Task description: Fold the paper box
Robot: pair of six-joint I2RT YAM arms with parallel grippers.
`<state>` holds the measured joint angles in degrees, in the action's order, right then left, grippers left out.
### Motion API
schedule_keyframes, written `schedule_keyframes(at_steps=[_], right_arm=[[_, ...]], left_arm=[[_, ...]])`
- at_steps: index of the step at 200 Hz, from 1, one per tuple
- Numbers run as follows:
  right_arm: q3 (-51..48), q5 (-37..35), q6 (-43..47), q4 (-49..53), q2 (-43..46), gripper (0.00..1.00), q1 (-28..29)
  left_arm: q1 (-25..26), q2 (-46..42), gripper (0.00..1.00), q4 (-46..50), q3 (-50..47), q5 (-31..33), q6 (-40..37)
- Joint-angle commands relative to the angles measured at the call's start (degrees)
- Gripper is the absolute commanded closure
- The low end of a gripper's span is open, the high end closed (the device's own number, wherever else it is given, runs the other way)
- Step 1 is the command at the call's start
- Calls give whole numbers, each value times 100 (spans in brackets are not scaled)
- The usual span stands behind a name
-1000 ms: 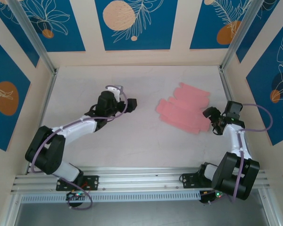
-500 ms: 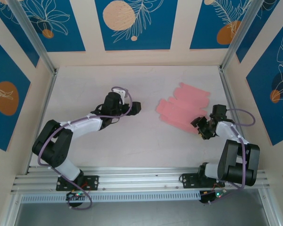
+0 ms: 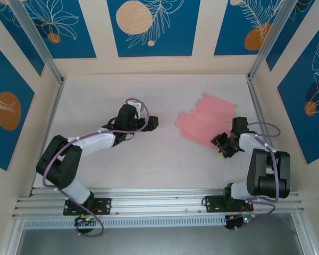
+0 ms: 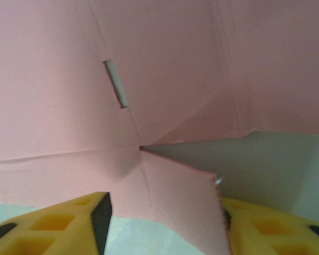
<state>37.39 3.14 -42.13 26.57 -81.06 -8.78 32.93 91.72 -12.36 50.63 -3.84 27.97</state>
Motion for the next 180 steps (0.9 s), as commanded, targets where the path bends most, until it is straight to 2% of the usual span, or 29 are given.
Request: schedule_keyframes(at_steps=[1,42,77,110,146,161,180], right_arm=[[83,-107,-52,-606,-366,57,23],[-66,651,-471,-1214,-172,87,288],[-393,1201,-1497,-1963,317,97,847],[-587,750,-2489,-2648,688,100,1774],[-619,-34,-3031,-3149,953,100,2594],[-638,-445,-3249,-3355,994,100,2904],[-679,-926,-3502,-3620,978,100,3229]], left_arm=[[52,-93,0,93,114,76,-74],[52,-76,0,103,122,-26,37],[43,-49,0,102,89,-172,375],[41,-29,3,-163,-42,-495,958],[48,123,16,-707,-119,-917,1705],[72,123,22,-570,-140,-785,1944],[118,-58,27,-23,-252,-214,2118]])
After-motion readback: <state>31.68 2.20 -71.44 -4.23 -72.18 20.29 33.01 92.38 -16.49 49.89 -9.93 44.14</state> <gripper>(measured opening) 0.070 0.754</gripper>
